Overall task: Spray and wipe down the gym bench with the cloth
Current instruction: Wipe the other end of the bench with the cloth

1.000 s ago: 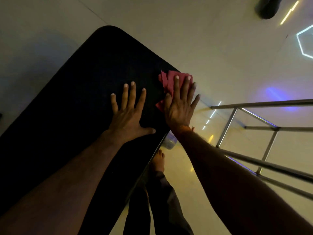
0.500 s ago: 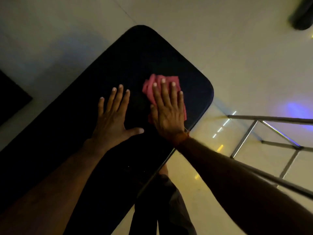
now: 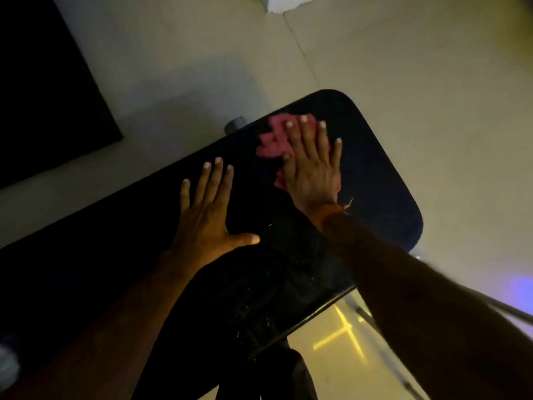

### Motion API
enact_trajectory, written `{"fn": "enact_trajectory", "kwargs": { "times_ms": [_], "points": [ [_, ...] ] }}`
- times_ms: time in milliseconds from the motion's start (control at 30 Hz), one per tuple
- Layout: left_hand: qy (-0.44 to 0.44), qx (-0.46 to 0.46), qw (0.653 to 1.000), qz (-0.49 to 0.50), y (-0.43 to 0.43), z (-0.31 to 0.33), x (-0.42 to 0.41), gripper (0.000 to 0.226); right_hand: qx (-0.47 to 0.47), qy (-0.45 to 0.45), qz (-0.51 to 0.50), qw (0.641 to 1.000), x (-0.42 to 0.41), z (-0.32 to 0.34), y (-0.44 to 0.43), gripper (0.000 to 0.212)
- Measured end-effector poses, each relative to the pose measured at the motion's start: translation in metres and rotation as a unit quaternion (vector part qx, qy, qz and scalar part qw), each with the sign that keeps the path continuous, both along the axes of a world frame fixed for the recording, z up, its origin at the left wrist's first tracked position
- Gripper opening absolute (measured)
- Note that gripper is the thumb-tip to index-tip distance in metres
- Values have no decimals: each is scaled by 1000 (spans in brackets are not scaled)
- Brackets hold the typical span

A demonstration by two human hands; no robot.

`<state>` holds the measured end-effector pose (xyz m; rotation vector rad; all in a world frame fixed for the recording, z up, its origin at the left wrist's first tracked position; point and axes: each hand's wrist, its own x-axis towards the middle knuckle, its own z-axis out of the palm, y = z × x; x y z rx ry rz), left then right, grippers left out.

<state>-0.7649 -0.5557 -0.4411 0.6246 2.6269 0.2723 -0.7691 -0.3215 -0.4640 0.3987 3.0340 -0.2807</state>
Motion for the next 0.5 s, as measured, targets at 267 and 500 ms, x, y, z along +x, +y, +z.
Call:
{"fn": "enact_trajectory", "kwargs": {
  "times_ms": [267, 500],
  "points": [
    [-9, -20, 995, 96, -21, 5, 3, 150, -10, -3, 202, 979, -35, 0, -19, 58],
    [-32, -39, 992, 116, -34, 11, 11, 151, -34, -8, 324, 946, -21, 4, -73, 63]
  ]
}}
